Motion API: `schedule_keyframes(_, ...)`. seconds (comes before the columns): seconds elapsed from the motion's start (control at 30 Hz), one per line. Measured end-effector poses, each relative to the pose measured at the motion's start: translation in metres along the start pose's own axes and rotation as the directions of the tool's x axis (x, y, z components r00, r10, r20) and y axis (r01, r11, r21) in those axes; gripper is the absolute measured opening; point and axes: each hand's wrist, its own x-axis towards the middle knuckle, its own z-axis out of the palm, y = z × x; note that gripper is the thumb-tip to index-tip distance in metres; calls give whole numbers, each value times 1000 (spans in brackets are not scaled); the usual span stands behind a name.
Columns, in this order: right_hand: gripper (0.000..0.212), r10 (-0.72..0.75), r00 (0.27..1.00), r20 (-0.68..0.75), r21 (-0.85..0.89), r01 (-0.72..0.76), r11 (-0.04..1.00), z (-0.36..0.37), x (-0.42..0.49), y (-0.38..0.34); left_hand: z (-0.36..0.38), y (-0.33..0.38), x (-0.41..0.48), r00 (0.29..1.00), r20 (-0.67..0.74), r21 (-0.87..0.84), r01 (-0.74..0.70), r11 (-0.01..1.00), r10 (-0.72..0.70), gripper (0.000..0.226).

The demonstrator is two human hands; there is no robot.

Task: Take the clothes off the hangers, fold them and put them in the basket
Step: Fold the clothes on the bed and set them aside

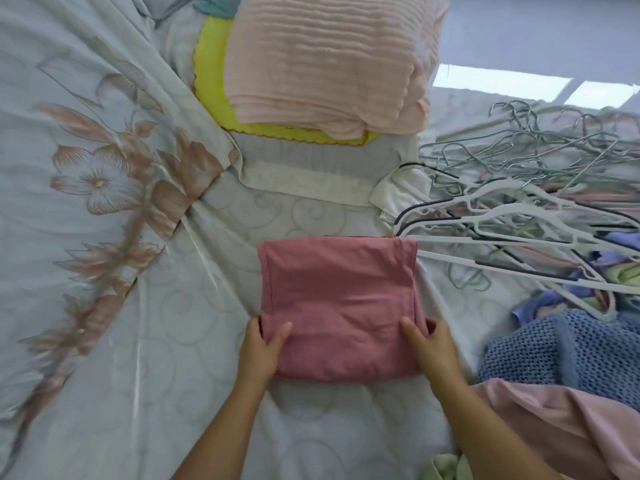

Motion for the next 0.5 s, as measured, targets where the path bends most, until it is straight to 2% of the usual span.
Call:
schedule_keyframes(0.07, 28, 166, 975, 145, 62, -176, 982, -7, -3, -9, -5, 12, 2, 988, 84, -28, 130, 991, -127, 76)
schedule_keyframes(0.1, 22, 226, 952, 208, 81, -247, 966, -13, -5, -15, -8, 19, 1, 964, 139, -82, 240, 967, -228, 75)
schedule_keyframes(0.17, 18, 321, 883, 341, 139, -385, 912, -27, -14, -26, -18, 31, -6, 869, 295, -195, 461, 866, -397, 58)
schedule_keyframes(0.23, 17, 352, 831, 432, 190, -465, 865, -45, -30, -35, -33, 39, -21, 792, 429, -215, 557, 802, -434, 44)
schedule_keyframes(0.3, 22, 364, 806, 467, 223, -506, 834, -60, -48, -37, -44, 43, -41, 781, 472, -236, 560, 794, -410, 40)
schedule_keyframes(0.37, 33, 369, 790, 489, 258, -535, 804, -71, -67, -36, -50, 47, -63, 789, 455, -245, 558, 793, -414, 53)
schedule_keyframes(0.5, 27, 283, 805, 521, 347, -503, 792, -102, -101, -37, -57, 63, -112, 880, 352, -211, 407, 889, -320, 52)
